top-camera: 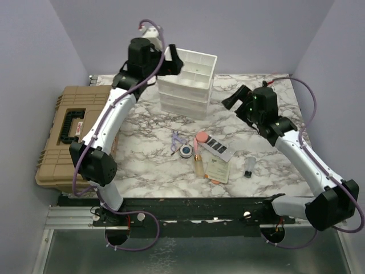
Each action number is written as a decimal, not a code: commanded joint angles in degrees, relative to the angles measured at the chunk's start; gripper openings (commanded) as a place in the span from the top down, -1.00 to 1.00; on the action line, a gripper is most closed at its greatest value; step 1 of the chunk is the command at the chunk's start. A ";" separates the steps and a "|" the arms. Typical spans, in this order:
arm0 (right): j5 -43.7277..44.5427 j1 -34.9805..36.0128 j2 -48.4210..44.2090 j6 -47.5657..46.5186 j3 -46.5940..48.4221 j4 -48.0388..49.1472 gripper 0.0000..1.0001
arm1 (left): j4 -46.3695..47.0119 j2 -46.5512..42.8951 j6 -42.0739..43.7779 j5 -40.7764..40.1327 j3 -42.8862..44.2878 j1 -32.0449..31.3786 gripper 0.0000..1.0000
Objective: Organize the makeup
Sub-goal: Move the storage box to the center of the board.
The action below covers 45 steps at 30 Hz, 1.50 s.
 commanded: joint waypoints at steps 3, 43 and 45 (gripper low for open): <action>-14.63 -5.62 15.99 -5.23 16.17 2.57 -1.00 | -0.61 2.81 1.34 2.58 0.89 13.20 -0.96; -36.43 -4.99 56.67 -32.48 69.55 -31.79 -1.00 | 3.59 -6.55 -0.91 18.57 -19.44 5.84 -0.57; -36.43 -4.27 57.45 -32.38 69.93 -31.74 -1.00 | 4.89 -10.13 -1.79 15.47 -23.53 5.76 -0.57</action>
